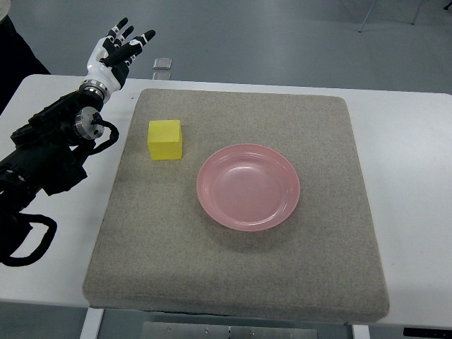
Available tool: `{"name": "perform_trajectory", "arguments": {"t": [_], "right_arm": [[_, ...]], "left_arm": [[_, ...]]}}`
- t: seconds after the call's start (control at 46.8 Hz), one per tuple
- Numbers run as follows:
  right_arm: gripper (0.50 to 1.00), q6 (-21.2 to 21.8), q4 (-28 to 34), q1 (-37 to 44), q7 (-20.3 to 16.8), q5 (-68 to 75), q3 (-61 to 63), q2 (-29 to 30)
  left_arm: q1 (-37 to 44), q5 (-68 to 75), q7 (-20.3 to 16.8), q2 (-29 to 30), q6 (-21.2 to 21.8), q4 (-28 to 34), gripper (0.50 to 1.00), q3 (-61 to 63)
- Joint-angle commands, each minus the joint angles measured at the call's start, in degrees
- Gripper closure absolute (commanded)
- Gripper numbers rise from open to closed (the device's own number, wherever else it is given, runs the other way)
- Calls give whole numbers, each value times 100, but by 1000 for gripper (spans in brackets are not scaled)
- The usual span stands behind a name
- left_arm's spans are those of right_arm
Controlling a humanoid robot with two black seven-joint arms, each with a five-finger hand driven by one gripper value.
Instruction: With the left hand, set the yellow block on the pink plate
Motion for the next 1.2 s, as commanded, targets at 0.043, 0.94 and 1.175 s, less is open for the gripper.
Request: {"name": "perform_trajectory", "arguments": {"t": [0.043, 0.94, 1.175], "right_arm": [[576, 1, 0, 0, 0, 0, 4, 0], [576, 1, 0, 0, 0, 0, 4, 0], [576, 1, 0, 0, 0, 0, -5, 0]], "left_arm": [[6, 0, -9, 0, 9, 9, 510, 0], [-56, 0, -9, 9, 0, 0, 508, 9], [-56, 0, -9, 9, 0, 0, 508, 9]]}}
